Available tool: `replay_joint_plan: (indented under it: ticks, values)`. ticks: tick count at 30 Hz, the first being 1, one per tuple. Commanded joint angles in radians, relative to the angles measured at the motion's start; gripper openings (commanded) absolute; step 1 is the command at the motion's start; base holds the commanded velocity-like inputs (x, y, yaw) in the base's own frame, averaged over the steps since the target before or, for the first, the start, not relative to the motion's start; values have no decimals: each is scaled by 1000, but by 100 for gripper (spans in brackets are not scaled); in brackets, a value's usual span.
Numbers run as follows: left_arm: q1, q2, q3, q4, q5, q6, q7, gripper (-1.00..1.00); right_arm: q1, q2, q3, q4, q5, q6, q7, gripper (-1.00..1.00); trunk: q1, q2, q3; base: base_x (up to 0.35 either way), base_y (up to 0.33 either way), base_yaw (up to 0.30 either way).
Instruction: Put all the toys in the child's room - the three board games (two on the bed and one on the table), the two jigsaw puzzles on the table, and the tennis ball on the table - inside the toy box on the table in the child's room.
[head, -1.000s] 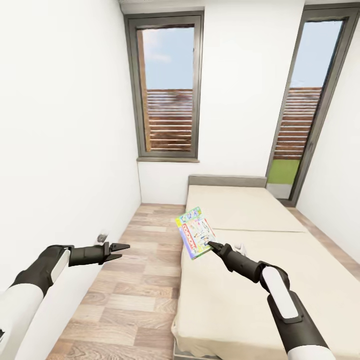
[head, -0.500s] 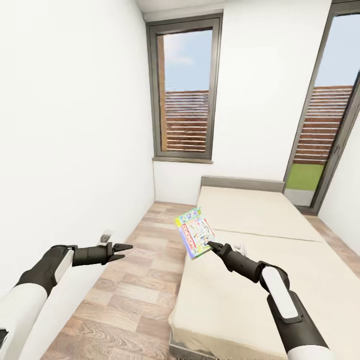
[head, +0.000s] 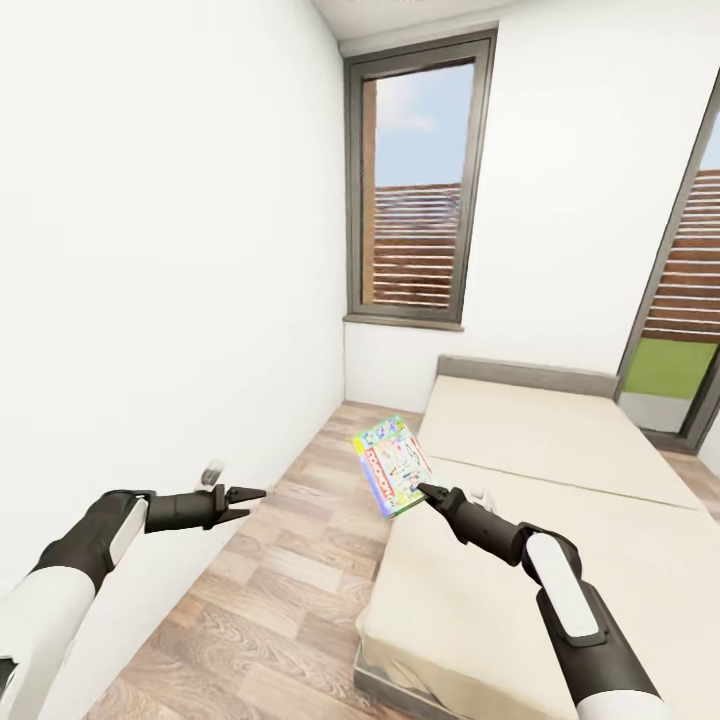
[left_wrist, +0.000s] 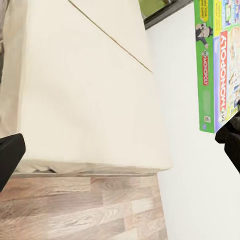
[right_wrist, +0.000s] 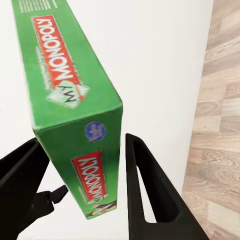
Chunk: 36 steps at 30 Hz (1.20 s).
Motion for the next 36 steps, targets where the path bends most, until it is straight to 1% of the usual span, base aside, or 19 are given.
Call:
replay_joint_plan:
  ticks: [1,4,11,16,18,22,23,24,27,32,36]
  values:
    - [-1,-1,1,1,2,7,-1,100,-1,0,-2,0,5,6,7,-100,-4,6,2,-4,-4,277]
    - [-1,-8,0,1,0,12,11,100,-1,0,-2,0,7,6,6,-100,-15,27,13,-2,-2,278]
    - [-5,-20,1,1,2,17,118,100,-1,-1,-1,0,12,11,4,-100,-42,76,36,0,0,281]
    - [-7,-24,1,1,2,18,135,100,-1,-5,-2,-1,15,65,0,-100,-61,111,52,-77,0,286]
    - [-7,-25,1,1,2,17,137,100,-1,-19,-3,-2,16,105,-4,-100,-69,125,58,-222,0,288]
    - [-7,-25,1,1,2,17,138,100,-5,-85,-3,1,14,176,-21,-100,-84,153,70,-85,0,288]
    - [-7,-25,1,1,2,16,138,100,-5,-105,-4,2,12,200,-26,-100,-88,160,74,-20,0,288]
    - [-7,-25,1,1,2,16,138,100,-5,-114,-4,4,12,211,-28,-100,-88,160,74,-13,0,288]
    - [-7,-25,3,1,4,9,135,100,-5,-125,-6,15,12,229,-31,-100,-88,160,74,-5,0,289]
    - [-6,-28,2,1,2,4,142,100,-3,-128,-6,19,12,229,-32,-100,-88,160,74,-2,-16,285]
    - [-7,-36,1,1,2,3,144,100,-2,-128,-6,20,12,225,-33,-100,-88,160,74,-62,-190,108]
